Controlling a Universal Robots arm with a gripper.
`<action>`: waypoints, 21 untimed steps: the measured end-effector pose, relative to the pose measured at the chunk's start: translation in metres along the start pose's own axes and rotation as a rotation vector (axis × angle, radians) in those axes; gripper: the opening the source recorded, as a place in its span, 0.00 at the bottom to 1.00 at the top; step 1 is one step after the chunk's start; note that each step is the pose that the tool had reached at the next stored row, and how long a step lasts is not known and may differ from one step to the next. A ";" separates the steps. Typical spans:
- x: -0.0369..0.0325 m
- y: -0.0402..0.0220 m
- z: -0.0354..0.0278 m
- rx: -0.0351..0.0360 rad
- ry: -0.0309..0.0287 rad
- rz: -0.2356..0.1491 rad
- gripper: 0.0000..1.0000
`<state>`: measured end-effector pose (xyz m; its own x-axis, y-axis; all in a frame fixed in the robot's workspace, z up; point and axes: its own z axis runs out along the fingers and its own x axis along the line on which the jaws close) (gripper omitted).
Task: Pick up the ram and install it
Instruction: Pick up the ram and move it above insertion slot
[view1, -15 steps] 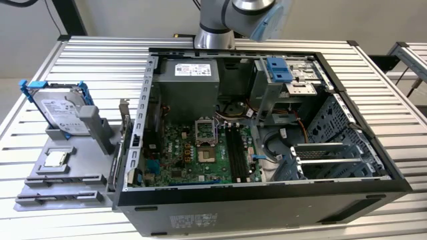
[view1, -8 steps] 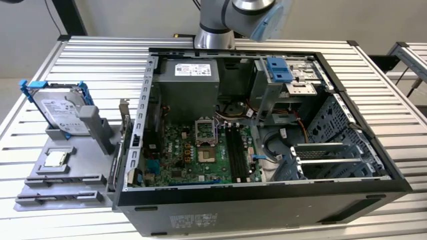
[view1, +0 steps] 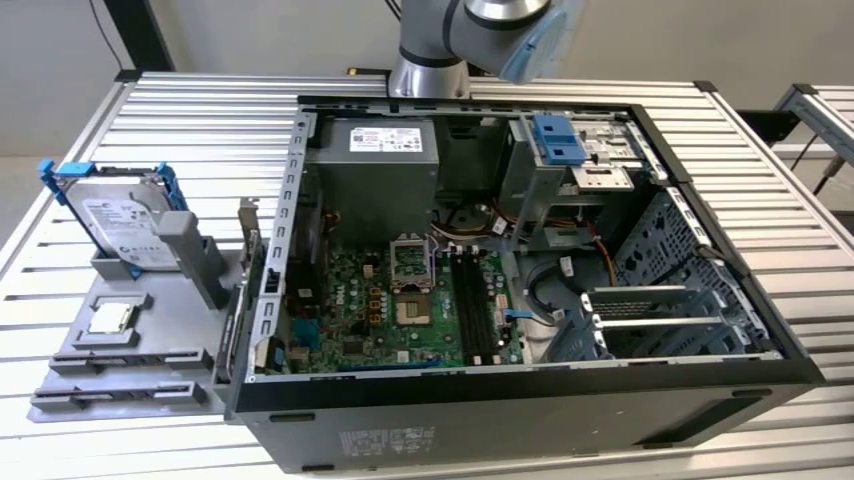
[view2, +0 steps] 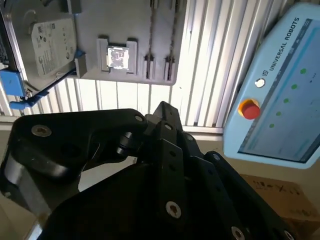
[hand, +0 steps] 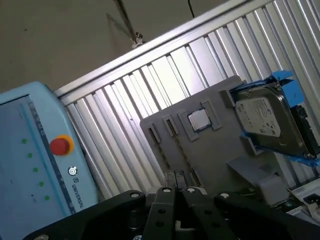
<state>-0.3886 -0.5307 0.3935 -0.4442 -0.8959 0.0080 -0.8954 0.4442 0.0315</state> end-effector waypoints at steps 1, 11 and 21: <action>0.0000 0.0000 0.0000 0.0002 0.0008 -0.018 0.00; -0.0001 0.0000 0.0010 0.0064 0.0049 -0.200 0.00; -0.0004 -0.0007 0.0053 0.0089 0.0090 -0.366 0.00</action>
<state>-0.3879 -0.5307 0.3882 -0.0939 -0.9956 0.0066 -0.9953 0.0940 0.0252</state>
